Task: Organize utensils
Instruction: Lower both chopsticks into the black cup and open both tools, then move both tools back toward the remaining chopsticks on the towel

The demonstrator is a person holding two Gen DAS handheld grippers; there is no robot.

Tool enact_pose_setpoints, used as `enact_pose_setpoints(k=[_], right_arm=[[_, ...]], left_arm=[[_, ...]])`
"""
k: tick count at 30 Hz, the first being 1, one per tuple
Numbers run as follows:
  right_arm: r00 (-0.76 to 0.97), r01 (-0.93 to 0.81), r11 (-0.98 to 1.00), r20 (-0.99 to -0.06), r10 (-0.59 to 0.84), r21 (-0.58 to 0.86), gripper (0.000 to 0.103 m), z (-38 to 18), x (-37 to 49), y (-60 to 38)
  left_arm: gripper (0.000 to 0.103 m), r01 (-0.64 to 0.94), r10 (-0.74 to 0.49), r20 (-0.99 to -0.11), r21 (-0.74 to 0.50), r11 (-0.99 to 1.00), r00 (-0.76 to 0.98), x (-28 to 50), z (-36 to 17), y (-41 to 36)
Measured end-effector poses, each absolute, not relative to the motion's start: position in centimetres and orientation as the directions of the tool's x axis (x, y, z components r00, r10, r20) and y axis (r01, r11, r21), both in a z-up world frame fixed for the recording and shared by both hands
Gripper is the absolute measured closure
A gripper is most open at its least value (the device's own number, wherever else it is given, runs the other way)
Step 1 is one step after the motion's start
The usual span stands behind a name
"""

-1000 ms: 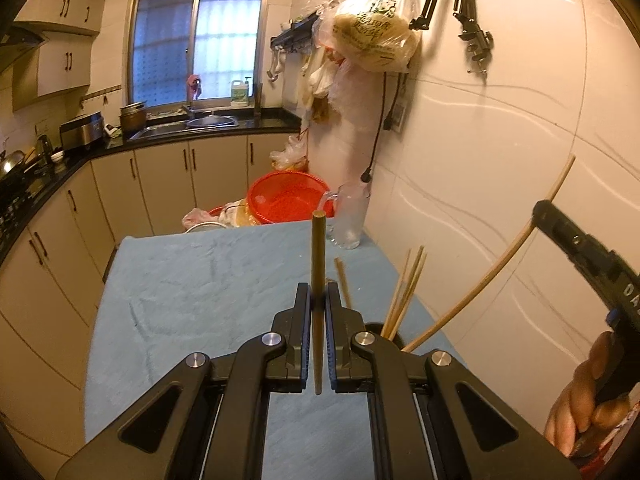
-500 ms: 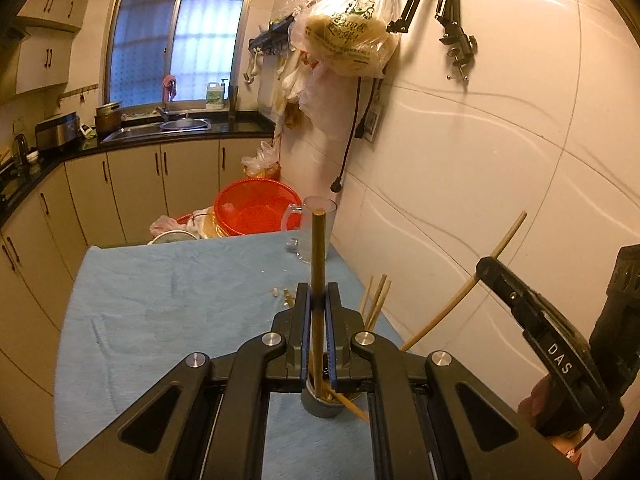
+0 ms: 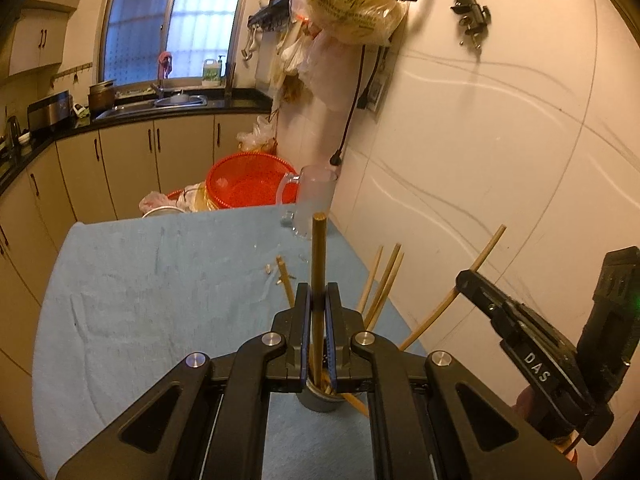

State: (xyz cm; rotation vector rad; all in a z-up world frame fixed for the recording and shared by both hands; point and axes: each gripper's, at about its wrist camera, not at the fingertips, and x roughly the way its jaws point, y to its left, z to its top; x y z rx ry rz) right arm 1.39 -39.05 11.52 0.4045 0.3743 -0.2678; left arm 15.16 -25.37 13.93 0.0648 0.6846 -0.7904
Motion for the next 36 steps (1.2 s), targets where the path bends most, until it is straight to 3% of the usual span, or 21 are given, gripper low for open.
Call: enact_pose_setpoints(k=[15,23,26,28,34,36], right_arm=[[0.848,0.353,0.863,-0.513,-0.132,0.362,0.095,6.7,4.2,-40.1],[0.851,0.349,0.864,-0.509,-0.131,0.363,0.095,7.0,4.6,-40.4],[0.854,0.348,0.867,-0.503,-0.135,0.358,0.086,7.4,4.7,-40.5],[0.859,0.348,0.867,-0.491,-0.143,0.356,0.075,7.7,4.5,-40.6],[0.867,0.352,0.868,-0.472,-0.161,0.351,0.071,8.5,3.9,-40.7],[0.867,0.356,0.867,-0.470,-0.167,0.349,0.070,8.6,3.6,-40.7]], left_arm=[[0.096,0.648,-0.608,-0.636,-0.215,0.730,0.474,16.8,10.4,-25.4],[0.096,0.630,-0.600,-0.641,-0.226,0.743,0.478,17.8,10.2,-25.5],[0.096,0.625,-0.597,-0.643,-0.226,0.747,0.480,18.1,10.3,-25.6],[0.096,0.623,-0.597,-0.642,-0.228,0.748,0.482,18.2,10.4,-25.6],[0.095,0.616,-0.597,-0.636,-0.232,0.753,0.489,18.3,10.6,-25.4],[0.087,0.612,-0.596,-0.634,-0.235,0.755,0.492,18.2,10.7,-25.3]])
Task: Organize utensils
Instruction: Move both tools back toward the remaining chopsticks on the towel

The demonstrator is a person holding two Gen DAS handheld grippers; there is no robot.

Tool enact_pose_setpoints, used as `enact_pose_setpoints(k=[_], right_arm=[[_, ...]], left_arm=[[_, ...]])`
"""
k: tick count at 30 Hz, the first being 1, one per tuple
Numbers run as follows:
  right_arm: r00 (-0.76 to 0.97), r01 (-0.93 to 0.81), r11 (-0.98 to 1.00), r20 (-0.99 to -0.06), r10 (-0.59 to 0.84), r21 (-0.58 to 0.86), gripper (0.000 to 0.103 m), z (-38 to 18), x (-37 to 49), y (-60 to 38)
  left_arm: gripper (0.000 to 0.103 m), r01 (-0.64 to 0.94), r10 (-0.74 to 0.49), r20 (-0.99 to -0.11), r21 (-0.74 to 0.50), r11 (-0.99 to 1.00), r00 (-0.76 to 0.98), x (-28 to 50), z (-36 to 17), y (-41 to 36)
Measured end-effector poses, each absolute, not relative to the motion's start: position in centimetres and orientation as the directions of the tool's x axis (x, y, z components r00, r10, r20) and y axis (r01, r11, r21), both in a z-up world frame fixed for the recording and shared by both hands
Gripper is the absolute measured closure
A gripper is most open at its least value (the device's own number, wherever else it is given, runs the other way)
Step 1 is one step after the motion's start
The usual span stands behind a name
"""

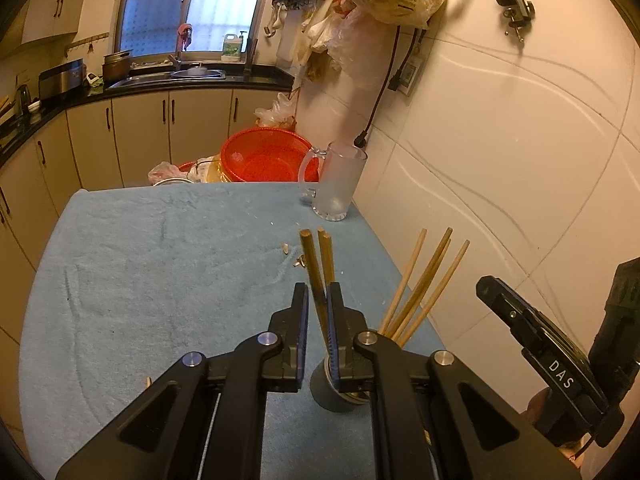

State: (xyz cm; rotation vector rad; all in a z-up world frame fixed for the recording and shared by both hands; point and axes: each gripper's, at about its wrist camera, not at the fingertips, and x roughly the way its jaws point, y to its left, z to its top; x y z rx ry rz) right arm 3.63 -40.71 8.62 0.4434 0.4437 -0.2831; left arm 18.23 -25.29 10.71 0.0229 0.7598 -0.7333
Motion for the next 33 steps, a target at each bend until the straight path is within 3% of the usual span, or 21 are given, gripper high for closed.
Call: enact_pose_setpoints(k=[2,7,11,14,16,19,22,33], right_arm=[[0.867,0.358,0.867,-0.468,-0.170,0.348,0.070,8.8,3.4,-40.6],[0.868,0.362,0.868,-0.462,-0.181,0.340,0.059,9.1,2.7,-40.2],[0.868,0.369,0.867,-0.458,-0.193,0.334,0.052,9.5,2.2,-39.9],[0.865,0.384,0.865,-0.454,-0.215,0.322,0.038,9.8,1.7,-39.8],[0.858,0.403,0.861,-0.455,-0.237,0.311,0.018,10.0,1.2,-39.6],[0.852,0.433,0.851,-0.444,-0.279,0.298,0.007,10.2,0.3,-39.5],[0.832,0.468,0.838,-0.459,-0.310,0.281,0.002,10.1,-0.2,-39.5],[0.761,0.550,0.799,-0.539,-0.360,0.244,0.001,8.3,-3.2,-39.9]], left_arm=[[0.074,0.605,-0.596,-0.623,-0.236,0.760,0.506,18.1,10.9,-25.0],[0.069,0.597,-0.601,-0.609,-0.246,0.763,0.517,18.0,11.6,-24.7],[0.054,0.584,-0.600,-0.597,-0.255,0.771,0.532,17.7,12.1,-24.0],[0.047,0.570,-0.600,-0.583,-0.264,0.778,0.548,17.5,12.6,-23.2],[0.046,0.564,-0.597,-0.578,-0.265,0.782,0.556,17.4,12.7,-22.7],[0.044,0.557,-0.590,-0.574,-0.259,0.789,0.568,17.1,12.7,-21.8],[0.041,0.549,-0.580,-0.580,-0.254,0.796,0.573,16.8,12.4,-20.9],[0.041,0.482,-0.505,-0.634,-0.228,0.846,0.586,16.8,9.6,-15.2]])
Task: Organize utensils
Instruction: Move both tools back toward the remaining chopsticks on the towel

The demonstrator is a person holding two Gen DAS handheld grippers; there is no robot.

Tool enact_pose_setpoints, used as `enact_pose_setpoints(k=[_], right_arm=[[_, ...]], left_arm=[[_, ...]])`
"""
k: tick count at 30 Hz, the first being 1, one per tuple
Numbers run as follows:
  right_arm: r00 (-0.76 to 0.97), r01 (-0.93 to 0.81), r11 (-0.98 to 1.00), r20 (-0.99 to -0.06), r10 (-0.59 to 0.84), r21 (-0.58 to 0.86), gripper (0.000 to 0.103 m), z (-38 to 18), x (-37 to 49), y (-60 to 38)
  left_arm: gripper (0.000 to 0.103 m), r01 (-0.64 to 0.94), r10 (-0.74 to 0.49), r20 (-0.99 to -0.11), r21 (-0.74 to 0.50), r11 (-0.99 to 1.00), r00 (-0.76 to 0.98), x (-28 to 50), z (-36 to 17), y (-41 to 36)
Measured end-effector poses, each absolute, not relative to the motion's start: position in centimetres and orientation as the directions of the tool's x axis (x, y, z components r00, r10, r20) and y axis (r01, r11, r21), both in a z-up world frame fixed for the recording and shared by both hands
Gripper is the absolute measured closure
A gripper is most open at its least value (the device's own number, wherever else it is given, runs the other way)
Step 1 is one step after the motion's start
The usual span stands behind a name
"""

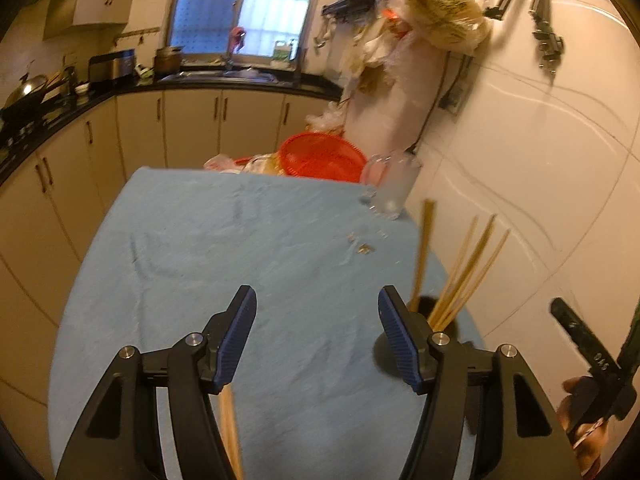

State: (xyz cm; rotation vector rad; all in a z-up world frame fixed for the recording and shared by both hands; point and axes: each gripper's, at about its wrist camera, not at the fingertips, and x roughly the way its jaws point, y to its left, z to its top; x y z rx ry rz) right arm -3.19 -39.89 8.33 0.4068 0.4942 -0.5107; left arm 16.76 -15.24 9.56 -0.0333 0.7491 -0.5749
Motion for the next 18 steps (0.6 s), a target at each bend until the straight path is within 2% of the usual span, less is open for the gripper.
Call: enact_pose_setpoints(k=[9,18], right_arm=[[0.725,0.543,0.812,-0.606,-0.327,0.212,0.001,5.9,-5.8,-37.5],[0.749,0.334,0.931,-0.640,-0.170,0.143,0.001,3.8,-4.7,-30.5]], left_arm=[[0.041,0.374,-0.418,-0.708,-0.230,0.899,0.569,18.1,5.8,-8.7],[0.041,0.351,-0.331,-0.839,-0.182,0.919,0.432,21.2,0.6,-9.2]])
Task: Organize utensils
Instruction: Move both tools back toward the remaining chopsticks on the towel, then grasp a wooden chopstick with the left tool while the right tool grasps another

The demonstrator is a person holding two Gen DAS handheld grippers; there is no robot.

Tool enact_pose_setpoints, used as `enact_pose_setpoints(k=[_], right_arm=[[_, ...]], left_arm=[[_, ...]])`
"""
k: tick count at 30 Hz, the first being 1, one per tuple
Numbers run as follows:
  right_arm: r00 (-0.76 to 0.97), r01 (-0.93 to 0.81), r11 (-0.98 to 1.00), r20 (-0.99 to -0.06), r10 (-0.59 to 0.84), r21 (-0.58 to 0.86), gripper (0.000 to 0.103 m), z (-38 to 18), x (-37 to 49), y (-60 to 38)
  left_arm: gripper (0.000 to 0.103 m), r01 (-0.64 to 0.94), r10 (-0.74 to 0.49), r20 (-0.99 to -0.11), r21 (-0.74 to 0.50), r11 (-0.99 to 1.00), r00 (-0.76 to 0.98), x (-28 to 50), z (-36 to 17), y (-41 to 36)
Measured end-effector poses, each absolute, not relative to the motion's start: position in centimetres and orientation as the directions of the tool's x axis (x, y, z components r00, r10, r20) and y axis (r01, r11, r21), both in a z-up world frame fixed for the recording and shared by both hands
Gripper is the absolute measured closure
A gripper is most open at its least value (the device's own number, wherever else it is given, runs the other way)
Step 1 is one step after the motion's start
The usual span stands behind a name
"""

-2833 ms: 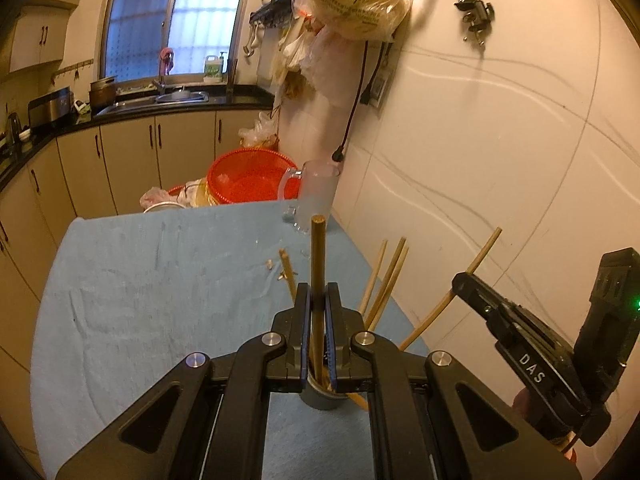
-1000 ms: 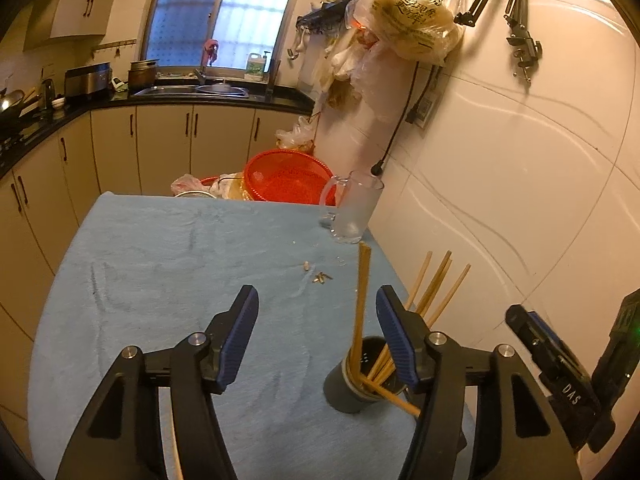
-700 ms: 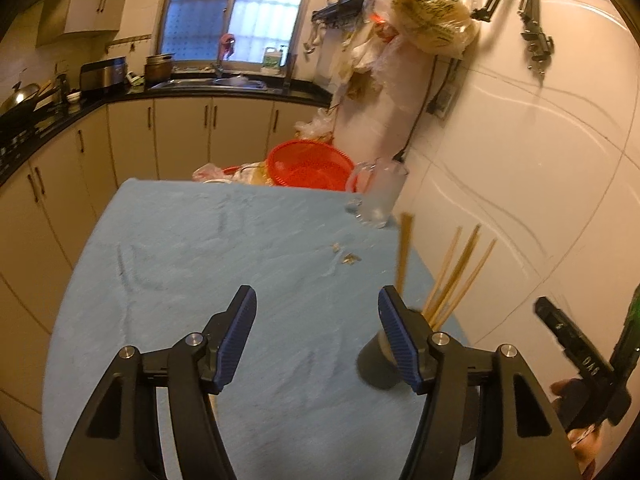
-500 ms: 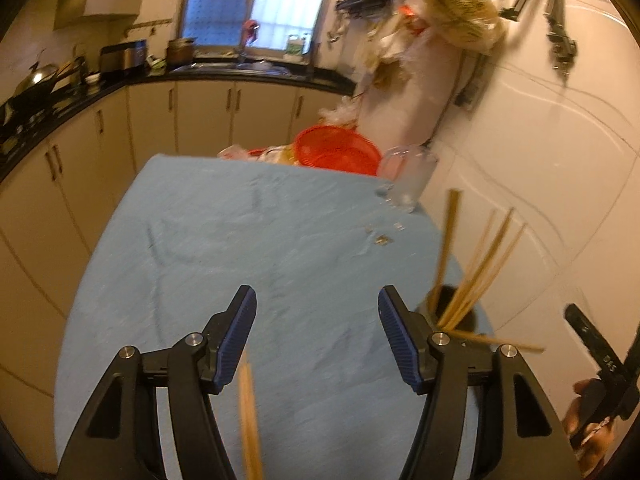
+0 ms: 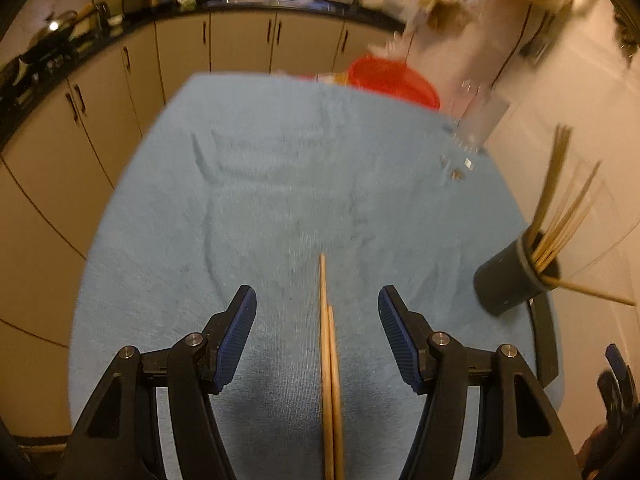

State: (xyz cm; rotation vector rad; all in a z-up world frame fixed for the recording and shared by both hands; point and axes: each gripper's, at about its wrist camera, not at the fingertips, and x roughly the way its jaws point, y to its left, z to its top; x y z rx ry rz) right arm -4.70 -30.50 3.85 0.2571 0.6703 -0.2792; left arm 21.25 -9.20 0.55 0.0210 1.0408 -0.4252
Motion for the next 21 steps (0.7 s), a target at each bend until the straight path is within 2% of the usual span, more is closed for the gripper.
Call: enact_pose_setpoints(k=[6,16,19,21], right_arm=[[0.730,0.248,0.966,-0.670,-0.133,0.078,0.001,2.4,-3.1,-27.6],[0.697,0.216,0.973,-0.711,-0.095,0.082,0.001,0.6,-1.7,-26.8],[0.697,0.206,0.975,-0.712,-0.091,0.077,0.001,0.6,-1.6,-26.5],[0.696,0.204,0.976,-0.713,-0.091,0.076,0.001,0.6,-1.5,-26.4]], left_arm=[[0.041,0.331,-0.255,-0.895,-0.131,0.934,0.365,23.5,-3.1,-11.1],[0.041,0.318,-0.196,-0.944,-0.105,0.942,0.267,26.9,-7.7,-13.8],[0.047,0.313,-0.160,-0.940,-0.061,0.948,0.302,27.1,-7.9,-14.3],[0.057,0.317,-0.144,-0.939,-0.041,0.948,0.311,27.3,-7.8,-14.4]])
